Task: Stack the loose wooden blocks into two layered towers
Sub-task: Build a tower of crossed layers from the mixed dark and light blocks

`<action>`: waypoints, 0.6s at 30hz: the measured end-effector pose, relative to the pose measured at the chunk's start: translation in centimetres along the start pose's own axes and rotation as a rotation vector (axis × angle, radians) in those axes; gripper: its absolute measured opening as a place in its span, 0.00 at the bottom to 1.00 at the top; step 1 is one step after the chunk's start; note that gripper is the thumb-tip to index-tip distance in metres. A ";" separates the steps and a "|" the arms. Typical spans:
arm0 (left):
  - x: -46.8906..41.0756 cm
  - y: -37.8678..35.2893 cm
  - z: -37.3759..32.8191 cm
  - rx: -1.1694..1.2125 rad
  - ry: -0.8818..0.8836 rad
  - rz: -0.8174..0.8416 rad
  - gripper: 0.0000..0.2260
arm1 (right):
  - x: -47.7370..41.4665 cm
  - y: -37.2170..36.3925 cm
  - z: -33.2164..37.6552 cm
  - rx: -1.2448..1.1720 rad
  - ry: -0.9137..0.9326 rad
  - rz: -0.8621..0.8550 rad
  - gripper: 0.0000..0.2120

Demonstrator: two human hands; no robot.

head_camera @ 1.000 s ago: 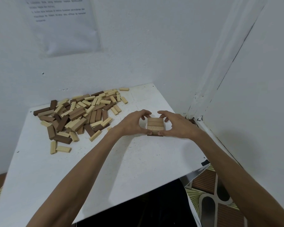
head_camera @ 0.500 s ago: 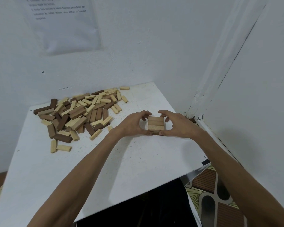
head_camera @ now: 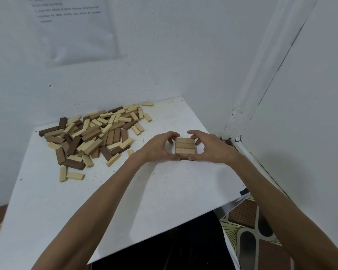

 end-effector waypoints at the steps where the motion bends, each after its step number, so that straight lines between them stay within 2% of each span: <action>1: 0.0 0.0 0.0 0.002 0.001 0.001 0.39 | 0.0 0.0 0.0 0.000 0.001 0.002 0.43; 18: -0.1 -0.2 0.0 -0.006 -0.015 0.000 0.40 | 0.2 0.1 0.3 0.007 -0.007 0.007 0.44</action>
Point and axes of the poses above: each hand's wrist, its own x-axis away from the middle knuckle, its own y-axis out of the back of the hand, z = x × y, the point moved 6 cm from there along -x, towards the middle knuckle, and after that the axes turned 6 degrees about -y, right-handed, at the moved point
